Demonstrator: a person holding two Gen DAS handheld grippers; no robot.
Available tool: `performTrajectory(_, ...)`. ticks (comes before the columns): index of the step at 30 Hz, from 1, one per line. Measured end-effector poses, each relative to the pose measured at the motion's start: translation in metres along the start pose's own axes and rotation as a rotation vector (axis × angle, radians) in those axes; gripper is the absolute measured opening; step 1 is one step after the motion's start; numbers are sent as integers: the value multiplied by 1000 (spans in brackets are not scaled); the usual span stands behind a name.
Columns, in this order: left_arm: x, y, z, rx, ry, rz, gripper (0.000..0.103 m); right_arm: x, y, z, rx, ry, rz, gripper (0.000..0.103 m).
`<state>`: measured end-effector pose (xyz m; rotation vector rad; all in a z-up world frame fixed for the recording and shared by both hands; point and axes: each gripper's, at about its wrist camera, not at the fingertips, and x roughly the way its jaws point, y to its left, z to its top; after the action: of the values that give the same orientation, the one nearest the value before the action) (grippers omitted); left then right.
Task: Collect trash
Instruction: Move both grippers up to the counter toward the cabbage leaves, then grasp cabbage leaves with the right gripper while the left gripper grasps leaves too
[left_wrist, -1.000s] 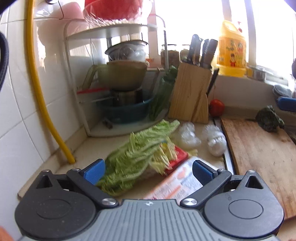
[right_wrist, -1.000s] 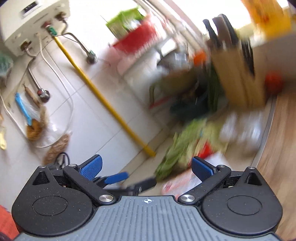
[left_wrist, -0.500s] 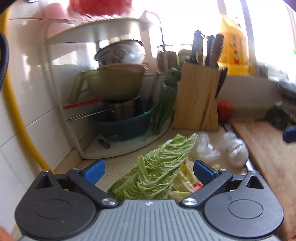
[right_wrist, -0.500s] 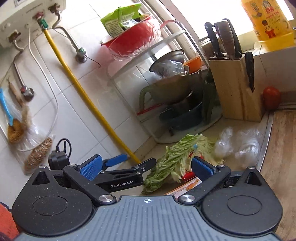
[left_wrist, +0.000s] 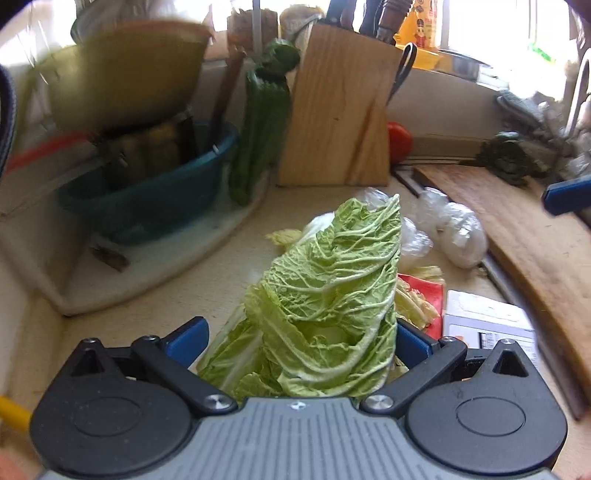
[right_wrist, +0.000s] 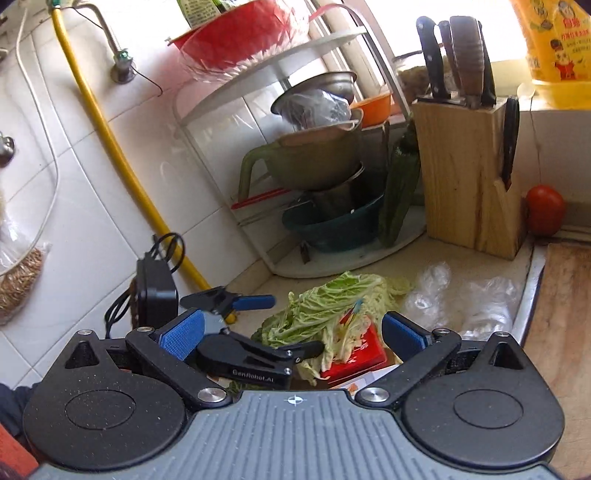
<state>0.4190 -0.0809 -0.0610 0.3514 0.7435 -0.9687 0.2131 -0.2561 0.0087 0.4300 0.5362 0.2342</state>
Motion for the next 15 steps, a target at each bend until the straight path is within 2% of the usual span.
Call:
performTrajectory(3,9,19,2,-82,48,-104,102,9,-4,0,15,26,5,103)
performTrajectory(6,12,21,0,-116,65,-133,102,15,-5,1,28,35,-9,103)
performTrajectory(7,11,22,-1,-131,68,-140,100,17,-6,1,29,38,-15,103)
performTrajectory(9,8,24,-2,-168,73,-169,88,20,-6,2,26,44,-29,103)
performTrajectory(11,2,25,-5,-212,84,-189,72,23,-6,3,21,50,-44,102)
performTrajectory(12,-2,25,-7,-225,84,-189,70,23,-6,3,18,49,-53,102)
performTrajectory(14,-9,25,-11,-241,83,-186,58,25,-6,4,13,46,-69,101)
performTrajectory(15,-11,27,-12,-262,84,-187,56,26,-7,5,14,45,-73,101)
